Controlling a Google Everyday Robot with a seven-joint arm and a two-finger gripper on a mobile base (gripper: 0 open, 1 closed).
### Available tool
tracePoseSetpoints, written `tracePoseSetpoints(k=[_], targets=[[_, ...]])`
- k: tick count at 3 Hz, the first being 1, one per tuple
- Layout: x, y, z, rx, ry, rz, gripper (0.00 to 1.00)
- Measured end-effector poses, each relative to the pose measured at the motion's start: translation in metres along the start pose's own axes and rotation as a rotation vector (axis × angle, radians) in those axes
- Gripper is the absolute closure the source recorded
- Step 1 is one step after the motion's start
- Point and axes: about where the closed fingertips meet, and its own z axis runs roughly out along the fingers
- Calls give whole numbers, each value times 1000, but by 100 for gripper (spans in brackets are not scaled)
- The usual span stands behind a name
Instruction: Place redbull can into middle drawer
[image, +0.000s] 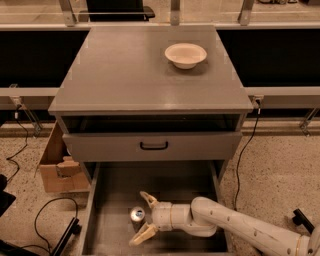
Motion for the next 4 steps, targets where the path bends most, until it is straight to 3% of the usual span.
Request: tracePoseSetpoints(k=[1, 3, 4], targets=[[-19, 13, -12, 9, 34, -15, 0], [-98, 67, -75, -22, 151, -18, 0], [-120, 61, -86, -6, 191, -76, 0]])
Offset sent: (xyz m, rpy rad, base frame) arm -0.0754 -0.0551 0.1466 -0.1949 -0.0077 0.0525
